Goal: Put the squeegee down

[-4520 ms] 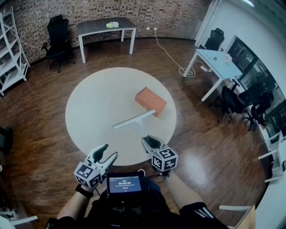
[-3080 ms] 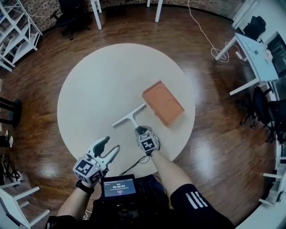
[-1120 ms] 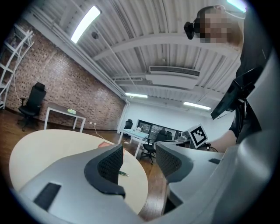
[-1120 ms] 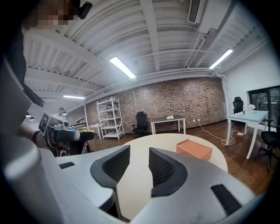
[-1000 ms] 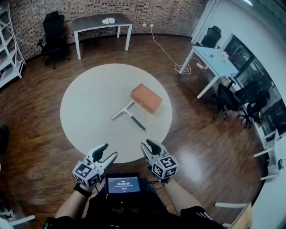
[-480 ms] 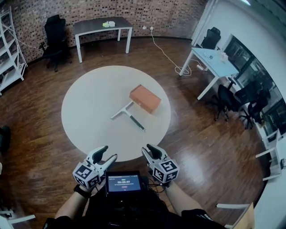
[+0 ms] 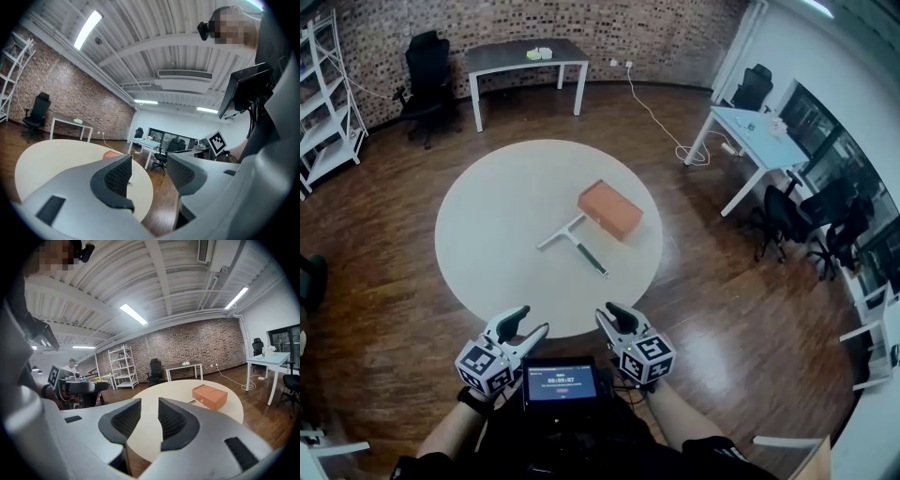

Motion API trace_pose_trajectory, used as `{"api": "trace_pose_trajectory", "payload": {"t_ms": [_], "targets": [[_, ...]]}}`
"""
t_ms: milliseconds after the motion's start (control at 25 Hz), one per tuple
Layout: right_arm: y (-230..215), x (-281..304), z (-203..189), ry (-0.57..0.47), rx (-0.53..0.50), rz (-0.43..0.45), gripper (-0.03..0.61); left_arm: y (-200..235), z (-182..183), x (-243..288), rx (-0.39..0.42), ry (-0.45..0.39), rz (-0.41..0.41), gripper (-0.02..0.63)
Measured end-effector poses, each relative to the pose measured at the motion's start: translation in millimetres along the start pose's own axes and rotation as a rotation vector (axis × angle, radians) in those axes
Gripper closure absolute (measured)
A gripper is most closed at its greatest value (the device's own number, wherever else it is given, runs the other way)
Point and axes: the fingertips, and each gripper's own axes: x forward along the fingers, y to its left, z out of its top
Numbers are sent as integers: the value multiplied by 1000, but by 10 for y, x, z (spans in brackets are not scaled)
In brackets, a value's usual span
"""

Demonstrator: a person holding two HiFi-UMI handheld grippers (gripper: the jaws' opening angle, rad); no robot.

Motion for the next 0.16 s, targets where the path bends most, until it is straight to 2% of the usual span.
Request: {"api": "trace_pose_trajectory", "payload": {"t_ms": [160], "targets": [[-3, -17, -15, 4, 3, 8, 442, -23, -9, -4, -2, -2, 3, 374]]}}
